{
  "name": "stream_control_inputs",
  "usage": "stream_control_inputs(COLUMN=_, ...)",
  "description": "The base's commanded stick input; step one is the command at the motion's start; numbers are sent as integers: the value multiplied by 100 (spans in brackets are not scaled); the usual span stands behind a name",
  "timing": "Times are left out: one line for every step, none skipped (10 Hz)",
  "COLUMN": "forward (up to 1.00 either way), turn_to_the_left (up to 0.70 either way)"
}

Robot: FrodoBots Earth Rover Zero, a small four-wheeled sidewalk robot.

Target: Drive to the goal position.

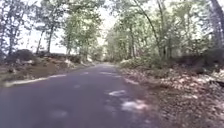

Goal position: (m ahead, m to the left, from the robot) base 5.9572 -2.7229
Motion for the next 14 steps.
stream_control_inputs(forward=69, turn_to_the_left=0)
stream_control_inputs(forward=69, turn_to_the_left=0)
stream_control_inputs(forward=69, turn_to_the_left=1)
stream_control_inputs(forward=69, turn_to_the_left=4)
stream_control_inputs(forward=69, turn_to_the_left=6)
stream_control_inputs(forward=69, turn_to_the_left=9)
stream_control_inputs(forward=69, turn_to_the_left=11)
stream_control_inputs(forward=69, turn_to_the_left=14)
stream_control_inputs(forward=69, turn_to_the_left=12)
stream_control_inputs(forward=69, turn_to_the_left=8)
stream_control_inputs(forward=69, turn_to_the_left=4)
stream_control_inputs(forward=69, turn_to_the_left=0)
stream_control_inputs(forward=69, turn_to_the_left=0)
stream_control_inputs(forward=69, turn_to_the_left=0)
